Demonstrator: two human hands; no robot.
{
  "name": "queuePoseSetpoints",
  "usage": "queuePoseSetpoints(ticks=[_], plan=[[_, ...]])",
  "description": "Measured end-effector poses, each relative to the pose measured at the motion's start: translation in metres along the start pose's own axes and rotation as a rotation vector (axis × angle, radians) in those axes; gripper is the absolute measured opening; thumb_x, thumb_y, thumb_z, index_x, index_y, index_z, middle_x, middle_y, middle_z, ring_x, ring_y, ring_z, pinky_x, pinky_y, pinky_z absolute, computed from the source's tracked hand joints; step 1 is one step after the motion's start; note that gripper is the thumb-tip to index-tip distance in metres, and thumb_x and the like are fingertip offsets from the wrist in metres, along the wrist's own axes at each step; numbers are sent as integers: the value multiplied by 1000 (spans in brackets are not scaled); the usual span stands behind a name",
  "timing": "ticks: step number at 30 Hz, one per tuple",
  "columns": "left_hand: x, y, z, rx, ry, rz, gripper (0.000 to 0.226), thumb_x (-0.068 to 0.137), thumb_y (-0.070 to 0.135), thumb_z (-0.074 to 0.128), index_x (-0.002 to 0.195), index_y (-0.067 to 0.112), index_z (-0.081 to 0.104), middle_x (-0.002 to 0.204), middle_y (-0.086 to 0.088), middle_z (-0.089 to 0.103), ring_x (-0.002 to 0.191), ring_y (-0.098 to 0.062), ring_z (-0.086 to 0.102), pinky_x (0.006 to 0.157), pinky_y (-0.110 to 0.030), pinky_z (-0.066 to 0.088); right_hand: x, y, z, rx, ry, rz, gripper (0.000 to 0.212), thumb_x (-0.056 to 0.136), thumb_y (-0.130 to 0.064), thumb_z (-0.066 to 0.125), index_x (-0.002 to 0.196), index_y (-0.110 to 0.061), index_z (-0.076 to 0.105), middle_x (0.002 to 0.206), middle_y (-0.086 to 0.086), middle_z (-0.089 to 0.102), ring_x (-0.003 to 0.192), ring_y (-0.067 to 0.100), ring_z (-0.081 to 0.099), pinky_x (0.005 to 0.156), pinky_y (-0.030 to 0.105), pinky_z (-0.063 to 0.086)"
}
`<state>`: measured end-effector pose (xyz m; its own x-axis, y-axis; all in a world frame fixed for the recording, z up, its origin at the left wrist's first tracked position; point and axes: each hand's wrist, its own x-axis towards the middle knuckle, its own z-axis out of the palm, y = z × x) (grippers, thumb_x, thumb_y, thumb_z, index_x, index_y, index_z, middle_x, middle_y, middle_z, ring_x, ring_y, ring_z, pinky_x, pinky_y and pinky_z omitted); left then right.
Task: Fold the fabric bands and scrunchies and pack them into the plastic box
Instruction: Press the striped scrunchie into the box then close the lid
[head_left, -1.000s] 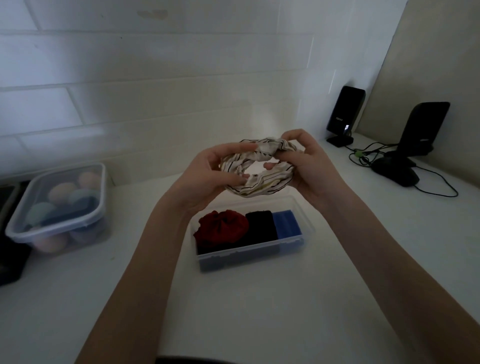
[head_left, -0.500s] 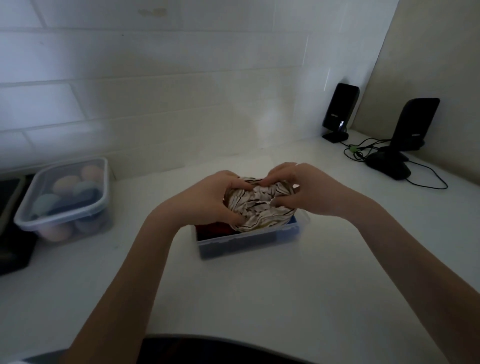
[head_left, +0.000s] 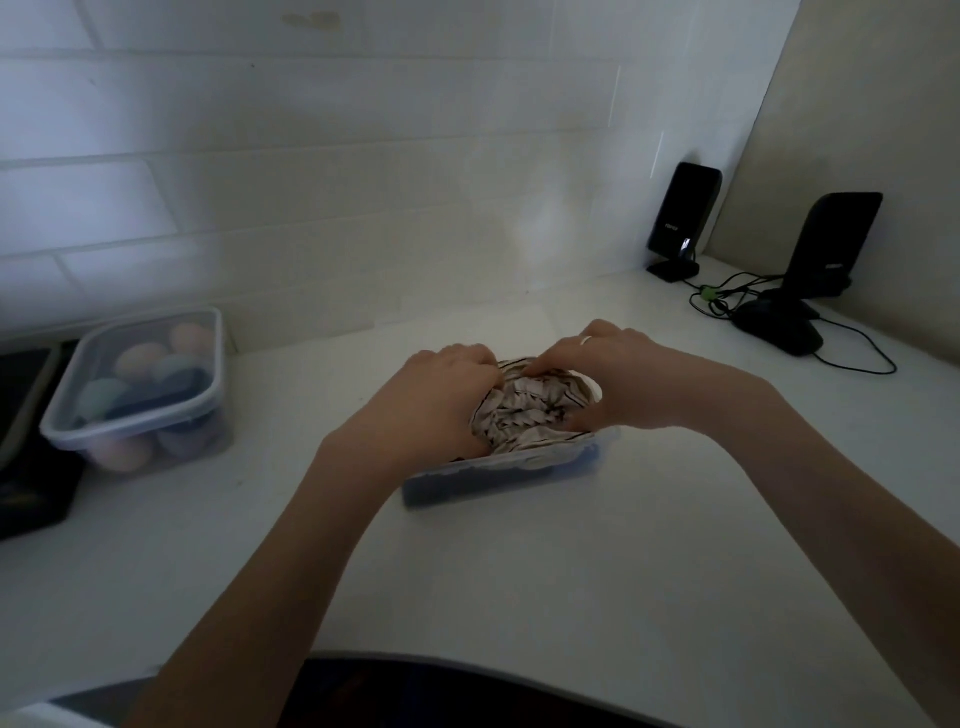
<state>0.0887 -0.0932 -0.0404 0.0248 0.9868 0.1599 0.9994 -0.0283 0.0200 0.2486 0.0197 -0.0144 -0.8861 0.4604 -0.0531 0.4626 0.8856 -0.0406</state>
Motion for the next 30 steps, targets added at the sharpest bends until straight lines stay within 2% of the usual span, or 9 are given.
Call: queuePoseSetpoints(ticks=[6, 12, 17, 19, 21, 23, 25, 27, 30], plan=[[1, 8, 0, 101, 63, -36, 30, 84, 46, 50, 107, 29, 57, 105, 4, 62, 99, -18, 58, 82, -32, 26, -2, -4, -4, -19, 4, -3, 49, 83, -35, 61, 128, -40, 42, 122, -10, 57, 115, 17, 39, 91, 33, 30], [1, 5, 2, 71, -40, -47, 39, 85, 48, 53, 119, 29, 54, 110, 3, 66, 101, -20, 59, 92, -33, 33, -2, -7, -5, -87, -73, 85, 47, 84, -35, 60, 127, -38, 43, 109, -11, 54, 95, 17, 43, 81, 28, 30], [10, 3, 4, 34, -205, -55, 46, 84, 47, 55, 126, 29, 51, 120, 2, 62, 109, -22, 56, 87, -31, 33, 15, -9, 3, -92, -247, 132, 49, 81, -34, 63, 127, -33, 47, 126, -4, 56, 109, 20, 52, 83, 34, 44], [14, 1, 3, 22, -244, -58, 50, 83, 46, 58, 129, 28, 49, 122, 2, 61, 109, -22, 56, 83, -30, 33, 21, -13, 2, -196, -286, 137, 48, 80, -38, 62, 126, -33, 48, 115, -3, 58, 98, 19, 53, 79, 33, 44], [15, 0, 4, 18, -259, -64, 51, 83, 45, 59, 129, 27, 47, 123, 1, 60, 110, -23, 55, 82, -29, 32, 24, -15, -1, -243, -354, 126, 47, 82, -38, 61, 126, -31, 47, 91, -6, 56, 77, 15, 54, 66, 26, 44], [14, -2, 6, 31, -270, -67, 51, 85, 45, 56, 130, 26, 44, 124, -1, 59, 111, -25, 54, 86, -31, 31, 26, -12, -3, -103, -467, 159, 48, 84, -33, 60, 130, -28, 44, 79, -10, 46, 60, 9, 53, 47, 17, 44], [14, -4, 9, 51, -275, -67, 49, 87, 46, 52, 130, 25, 41, 124, -4, 59, 111, -27, 53, 93, -33, 30, 28, -10, -5, -45, -515, 188, 48, 86, -30, 59, 131, -28, 43, 79, -11, 44, 55, 6, 51, 33, 10, 37], [14, -4, 11, 58, -275, -74, 47, 88, 46, 51, 129, 25, 41, 123, -6, 60, 110, -28, 53, 96, -34, 30, 30, -14, -6, -128, -523, 166, 46, 86, -31, 59, 129, -25, 44, 78, -9, 46, 52, 6, 51, 34, 12, 38], [14, -2, 14, 77, -258, -66, 43, 89, 44, 50, 127, 24, 41, 119, -5, 62, 107, -27, 55, 96, -34, 28, 33, -21, 1, -248, -514, 130, 44, 86, -32, 58, 126, -20, 45, 82, -5, 50, 54, 10, 53, 46, 20, 40]])
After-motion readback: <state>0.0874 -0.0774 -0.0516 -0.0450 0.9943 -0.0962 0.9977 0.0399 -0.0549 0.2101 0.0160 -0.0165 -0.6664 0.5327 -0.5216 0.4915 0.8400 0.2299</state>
